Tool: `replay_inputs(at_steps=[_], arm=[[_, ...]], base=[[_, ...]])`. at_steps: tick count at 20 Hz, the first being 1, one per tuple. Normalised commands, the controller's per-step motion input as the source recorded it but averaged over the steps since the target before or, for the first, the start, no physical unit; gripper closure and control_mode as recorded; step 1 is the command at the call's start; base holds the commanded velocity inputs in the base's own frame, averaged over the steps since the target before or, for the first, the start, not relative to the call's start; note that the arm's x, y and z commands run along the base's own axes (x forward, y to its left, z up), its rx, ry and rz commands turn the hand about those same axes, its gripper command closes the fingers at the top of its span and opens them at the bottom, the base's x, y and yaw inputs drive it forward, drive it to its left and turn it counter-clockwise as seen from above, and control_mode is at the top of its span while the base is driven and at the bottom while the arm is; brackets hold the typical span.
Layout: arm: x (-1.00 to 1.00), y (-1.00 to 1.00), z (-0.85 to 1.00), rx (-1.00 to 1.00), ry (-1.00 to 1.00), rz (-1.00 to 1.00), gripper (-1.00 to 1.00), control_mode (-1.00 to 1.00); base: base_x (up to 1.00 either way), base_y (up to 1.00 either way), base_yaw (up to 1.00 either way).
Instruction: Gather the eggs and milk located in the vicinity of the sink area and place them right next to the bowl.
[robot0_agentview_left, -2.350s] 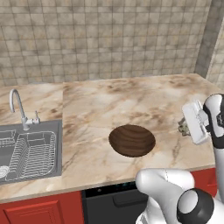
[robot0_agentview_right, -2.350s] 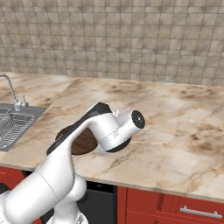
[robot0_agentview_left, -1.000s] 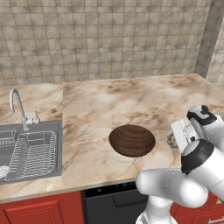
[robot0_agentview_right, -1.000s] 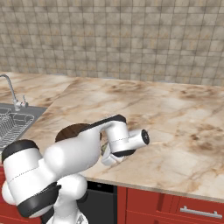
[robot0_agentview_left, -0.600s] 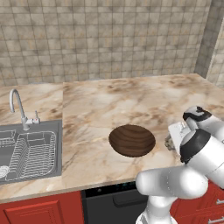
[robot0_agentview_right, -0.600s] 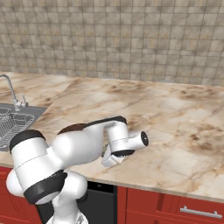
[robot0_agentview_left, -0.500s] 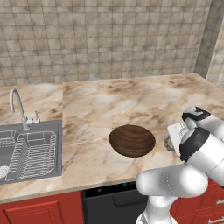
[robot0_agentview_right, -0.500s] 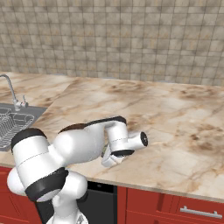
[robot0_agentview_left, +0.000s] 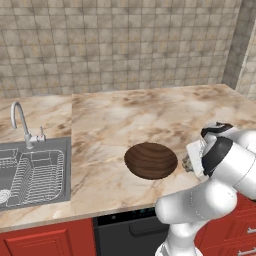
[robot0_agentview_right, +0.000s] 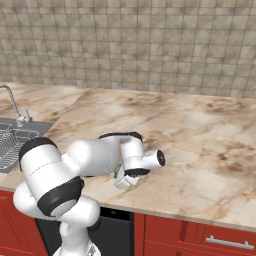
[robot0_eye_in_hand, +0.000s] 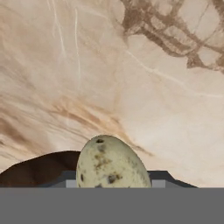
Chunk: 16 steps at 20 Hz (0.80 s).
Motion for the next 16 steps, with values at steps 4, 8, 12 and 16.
replay_inputs(at_steps=[4, 8, 12, 16], arm=[[0.22, 0.07, -0.16, 0.00, 0.00, 0.00, 1.00, -1.00], [0.21, 0.09, -0.18, 0.00, 0.00, 0.00, 1.00, -1.00], [0.24, 0.06, -0.17, 0.00, 0.01, 0.00, 1.00, -1.00], [0.22, 0.01, -0.17, 0.00, 0.01, 0.00, 1.00, -1.00]], base=[[0.00, 0.00, 0.00], [0.00, 0.00, 0.00], [0.00, 0.00, 0.00], [0.00, 0.00, 0.00]])
